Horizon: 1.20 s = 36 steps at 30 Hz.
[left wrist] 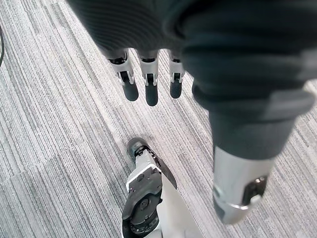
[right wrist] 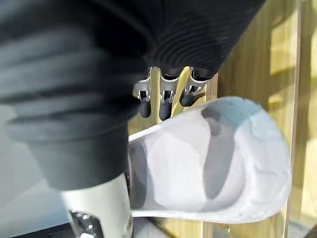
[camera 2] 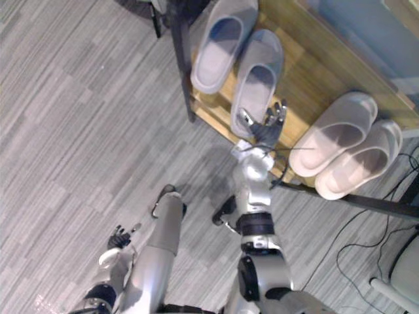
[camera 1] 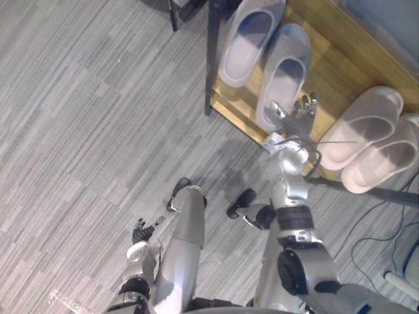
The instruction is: Organize the slippers on the shoe rack
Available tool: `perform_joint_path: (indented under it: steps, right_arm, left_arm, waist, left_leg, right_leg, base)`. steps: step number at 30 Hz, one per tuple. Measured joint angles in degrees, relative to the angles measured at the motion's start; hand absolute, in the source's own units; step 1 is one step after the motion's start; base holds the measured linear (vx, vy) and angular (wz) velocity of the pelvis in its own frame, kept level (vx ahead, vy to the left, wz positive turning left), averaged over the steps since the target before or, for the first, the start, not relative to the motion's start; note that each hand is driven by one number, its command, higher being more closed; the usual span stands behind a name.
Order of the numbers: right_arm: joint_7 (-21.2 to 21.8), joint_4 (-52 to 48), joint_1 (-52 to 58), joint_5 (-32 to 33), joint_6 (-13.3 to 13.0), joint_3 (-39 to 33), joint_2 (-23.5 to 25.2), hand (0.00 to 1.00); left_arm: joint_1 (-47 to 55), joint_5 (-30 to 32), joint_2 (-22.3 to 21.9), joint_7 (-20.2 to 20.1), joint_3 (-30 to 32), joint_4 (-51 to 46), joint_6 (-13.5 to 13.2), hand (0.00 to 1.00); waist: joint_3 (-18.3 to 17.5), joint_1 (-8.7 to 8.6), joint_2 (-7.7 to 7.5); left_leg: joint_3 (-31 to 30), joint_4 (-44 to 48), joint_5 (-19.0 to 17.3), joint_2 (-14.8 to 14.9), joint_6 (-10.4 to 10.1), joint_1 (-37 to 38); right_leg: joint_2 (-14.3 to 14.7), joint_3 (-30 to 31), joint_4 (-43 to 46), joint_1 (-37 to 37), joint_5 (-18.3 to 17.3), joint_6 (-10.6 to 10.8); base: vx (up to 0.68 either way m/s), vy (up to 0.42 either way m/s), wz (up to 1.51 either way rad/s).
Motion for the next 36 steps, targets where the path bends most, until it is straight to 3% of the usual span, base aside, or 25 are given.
perform_joint_path:
  steps: [7, 17, 23, 27, 30, 31, 36]
  right_arm:
    - [0.1, 2.7, -4.0, 4.0, -1.2, -1.7, -0.3, 0.0]
    - [0.3, 9.2, -8.3, 8.0, -1.5, -5.4, -5.6, 0.0]
    - [2.2, 9.9, -8.3, 8.3, 0.0, -5.1, -6.9, 0.0]
    - [3.6, 8.6, -5.3, 4.0, 1.7, -2.4, -6.7, 0.0]
    - [4.6, 2.9, 2.1, -1.0, 2.9, 1.9, -6.3, 0.0]
    - [5.3, -0.6, 7.3, -5.1, 3.1, 3.8, -6.3, 0.0]
    - [8.6, -8.7, 22.1, -13.9, 3.7, 9.3, -6.3, 0.0]
  left_arm:
    - [-1.4, 0.0, -0.1, 0.0, 0.1, 1.2, -0.1, 0.0]
    - [-2.0, -0.6, -0.3, -1.1, 0.5, 1.8, -0.1, 0.0]
    - [-2.6, -0.8, -1.1, -1.2, 2.5, 2.2, -0.1, 0.0]
    - [-3.0, -1.2, -2.1, -1.3, 4.4, 2.0, -0.2, 0.0]
    - [-2.9, -1.1, -2.6, -1.4, 4.3, 1.9, -0.1, 0.0]
    - [-2.7, -1.1, -3.2, -1.6, 4.4, 1.6, -0.1, 0.0]
    - [-0.2, 0.6, -2.9, -2.5, 1.8, 1.3, -0.1, 0.0]
  waist:
    - [0.0, 0.61, 0.01]
    - [0.0, 1.31, 0.12]
    - [0.1, 1.25, 0.74]
    - [0.2, 1.04, 1.0]
    - [0.1, 0.77, 1.08]
    - [-0.1, 0.21, 1.07]
    - [-2.8, -1.52, 1.03]
  left_leg:
    - [-1.4, 0.0, 0.2, -0.3, -0.1, -0.8]
    - [-2.0, 0.1, 0.8, -1.1, 0.0, -1.6]
    - [-1.8, 0.2, 0.9, -0.8, -0.1, -0.7]
    - [-0.7, -1.0, 0.9, 0.3, 0.2, 2.8]
    - [0.9, -4.7, 1.3, 2.1, 1.4, 7.7]
    - [2.1, -8.4, 2.5, 2.8, 2.0, 11.5]
    - [5.0, -17.0, 5.0, 4.8, 2.4, 21.1]
  right_leg:
    - [-0.6, -1.3, 0.1, 0.1, 0.0, 0.0]
    - [-1.4, -2.2, 0.1, 0.1, 0.0, 0.0]
    - [-1.2, -2.2, -0.1, 0.9, 0.5, -0.9]
    - [-0.2, -1.6, -1.8, 3.9, 1.1, -1.0]
    - [1.5, -1.3, -6.3, 8.6, 2.8, -1.2]
    - [1.9, -1.3, -9.4, 12.0, 3.9, -1.3]
    - [3.8, -0.8, -17.4, 20.3, 6.7, -0.5]
  base:
    - [0.02, 0.015, 0.08]
    - [0.0, 0.025, 0.05]
    - [0.0, 0.006, -0.01]
    - [0.0, 0.025, -0.16]
    - [0.01, 0.025, -0.2]
    - [0.03, 0.006, -0.08]
    - [0.08, 0.007, -0.13]
